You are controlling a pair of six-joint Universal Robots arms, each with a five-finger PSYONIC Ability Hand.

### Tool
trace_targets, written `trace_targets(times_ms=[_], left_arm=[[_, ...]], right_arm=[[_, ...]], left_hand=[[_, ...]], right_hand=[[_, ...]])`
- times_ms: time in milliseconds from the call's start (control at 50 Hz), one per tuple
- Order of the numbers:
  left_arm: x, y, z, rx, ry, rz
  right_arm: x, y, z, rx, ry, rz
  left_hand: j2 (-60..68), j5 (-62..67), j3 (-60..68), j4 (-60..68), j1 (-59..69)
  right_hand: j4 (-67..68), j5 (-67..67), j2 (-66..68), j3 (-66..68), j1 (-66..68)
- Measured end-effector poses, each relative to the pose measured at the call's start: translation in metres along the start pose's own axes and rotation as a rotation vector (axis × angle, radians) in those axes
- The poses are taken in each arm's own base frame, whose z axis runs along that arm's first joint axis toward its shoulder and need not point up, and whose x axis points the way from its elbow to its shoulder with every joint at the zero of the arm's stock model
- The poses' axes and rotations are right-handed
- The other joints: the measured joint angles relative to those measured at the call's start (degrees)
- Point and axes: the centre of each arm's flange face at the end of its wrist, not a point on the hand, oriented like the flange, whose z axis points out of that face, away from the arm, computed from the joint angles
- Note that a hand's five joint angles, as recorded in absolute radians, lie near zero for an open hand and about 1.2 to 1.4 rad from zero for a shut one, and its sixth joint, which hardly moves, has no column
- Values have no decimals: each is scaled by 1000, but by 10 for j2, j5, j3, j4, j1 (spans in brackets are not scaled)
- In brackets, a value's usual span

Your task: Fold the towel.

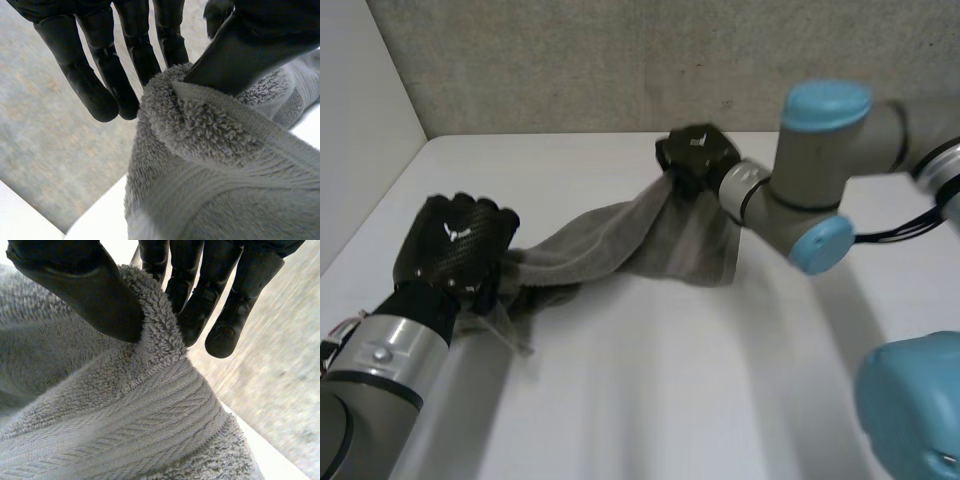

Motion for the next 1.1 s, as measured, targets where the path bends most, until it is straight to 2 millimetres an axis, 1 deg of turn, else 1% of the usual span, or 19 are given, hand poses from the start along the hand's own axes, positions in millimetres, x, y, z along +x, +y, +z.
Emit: trace_targets(times_ms=[40,100,120,180,240,320,420,500,600,660,700,780,820,860,880,940,980,1040,1100], left_arm=[[-3,-6,4,23,-14,-2],[-11,-18,13,68,-46,-5],[-12,-19,14,74,-50,-6],[-20,-33,21,118,-79,-8],[-27,-45,25,156,-100,-8],[-33,-57,30,192,-116,-5],[-37,-63,37,197,-120,-1],[-35,-49,47,132,-98,1],[-25,-18,66,4,-48,2],[-16,6,86,-90,-7,7],[-13,16,99,-127,9,18],[-12,21,125,-136,16,59],[-15,14,139,-109,4,88],[-25,-7,158,-31,-34,126],[-28,-12,162,-11,-45,132],[-46,-55,179,145,-126,159],[-58,-86,184,259,-185,166],[-75,-130,182,435,-272,162],[-81,-147,176,523,-310,150]], right_arm=[[6,-19,-10,18,12,0],[21,-56,-38,44,45,-9],[23,-61,-43,47,51,-12],[34,-95,-81,70,89,-45],[37,-119,-115,88,115,-94],[32,-138,-152,82,131,-188],[23,-136,-174,0,116,-314],[18,-115,-172,-112,74,-395],[14,-72,-152,-282,14,-470],[14,-38,-129,-387,7,-517],[16,-23,-114,-418,22,-541],[24,-12,-82,-387,104,-583],[32,-16,-66,-325,174,-602],[46,-33,-45,-191,306,-617],[49,-38,-42,-161,334,-617],[67,-70,-29,41,499,-594],[76,-95,-30,179,587,-560],[84,-136,-46,375,670,-499],[83,-151,-60,452,669,-473]], left_hand=[[0,0,0,0,0],[0,0,0,0,0],[0,0,0,0,0],[0,0,0,0,0],[0,0,1,0,0],[0,0,1,0,0],[0,0,1,0,0],[0,0,1,0,0],[0,0,1,0,0],[0,0,1,0,0],[0,0,1,0,0],[0,0,1,3,0],[0,0,2,5,0],[0,0,2,5,0],[0,0,2,5,0],[0,1,2,5,0],[0,1,2,5,0],[0,3,2,5,0],[4,7,2,5,0]], right_hand=[[0,0,0,0,0],[1,0,0,1,0],[1,0,0,1,0],[1,0,0,2,0],[1,0,0,2,0],[1,0,0,6,0],[1,0,1,7,0],[1,0,1,7,0],[1,0,1,7,0],[1,0,1,7,0],[1,0,1,7,0],[1,3,1,7,0],[1,4,1,7,0],[1,6,1,7,0],[1,6,1,7,0],[1,6,1,7,0],[1,6,1,7,0],[1,7,1,7,0],[1,8,1,7,0]])
